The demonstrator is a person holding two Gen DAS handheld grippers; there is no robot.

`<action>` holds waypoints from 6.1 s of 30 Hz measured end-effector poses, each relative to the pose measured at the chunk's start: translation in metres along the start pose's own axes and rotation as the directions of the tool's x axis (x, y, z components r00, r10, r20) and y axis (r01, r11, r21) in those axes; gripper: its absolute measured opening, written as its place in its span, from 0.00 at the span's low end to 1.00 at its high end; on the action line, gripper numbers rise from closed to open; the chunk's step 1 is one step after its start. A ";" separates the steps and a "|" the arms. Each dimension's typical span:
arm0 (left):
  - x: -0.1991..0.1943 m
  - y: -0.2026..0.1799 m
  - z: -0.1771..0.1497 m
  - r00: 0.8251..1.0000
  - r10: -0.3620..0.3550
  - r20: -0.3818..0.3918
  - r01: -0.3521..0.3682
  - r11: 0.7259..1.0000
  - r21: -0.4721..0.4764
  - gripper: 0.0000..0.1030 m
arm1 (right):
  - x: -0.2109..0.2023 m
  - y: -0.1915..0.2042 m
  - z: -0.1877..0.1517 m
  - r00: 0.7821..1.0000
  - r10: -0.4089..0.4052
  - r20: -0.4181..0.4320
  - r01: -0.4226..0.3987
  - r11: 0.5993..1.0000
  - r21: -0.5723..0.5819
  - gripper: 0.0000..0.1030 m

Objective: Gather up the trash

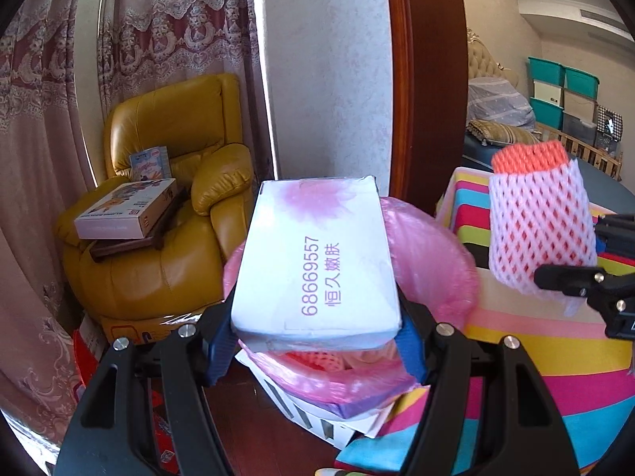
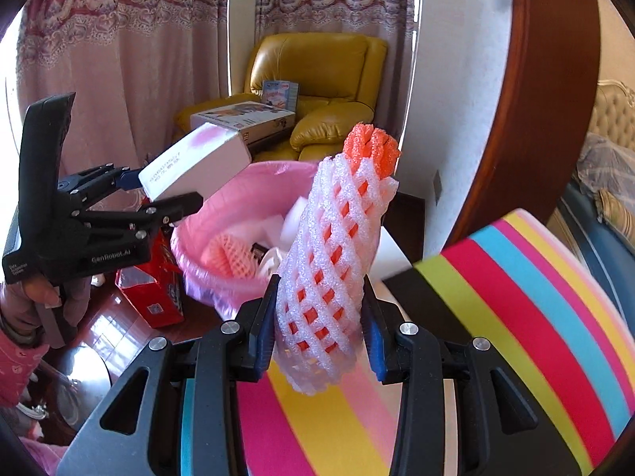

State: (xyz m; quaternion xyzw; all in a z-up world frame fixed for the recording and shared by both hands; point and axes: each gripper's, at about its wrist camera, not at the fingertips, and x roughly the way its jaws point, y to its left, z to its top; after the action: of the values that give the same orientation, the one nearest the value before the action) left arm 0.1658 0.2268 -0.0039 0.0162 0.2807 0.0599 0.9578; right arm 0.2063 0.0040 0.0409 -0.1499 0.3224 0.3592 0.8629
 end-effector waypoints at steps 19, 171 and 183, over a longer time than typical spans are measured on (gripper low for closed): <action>0.046 0.030 0.022 0.999 -0.025 -0.030 0.023 0.998 -0.062 0.65 | 0.054 0.018 0.049 1.000 0.025 0.009 -0.024 0.996 -0.087 0.53; -0.163 -0.035 -0.079 0.998 0.033 0.062 -0.030 0.998 -0.056 0.95 | -0.111 0.079 -0.080 0.978 -0.065 0.196 0.050 0.995 0.084 0.82; -0.163 -0.035 -0.079 0.998 0.033 0.060 -0.030 0.998 -0.055 0.95 | -0.112 0.079 -0.080 0.978 -0.065 0.196 0.049 0.995 0.085 0.82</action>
State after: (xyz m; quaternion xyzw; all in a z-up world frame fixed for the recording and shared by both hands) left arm -0.0095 0.1718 0.0143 -0.0034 0.2495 0.0819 0.9649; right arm 0.0541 -0.0383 0.0531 -0.0882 0.2444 0.3343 0.9059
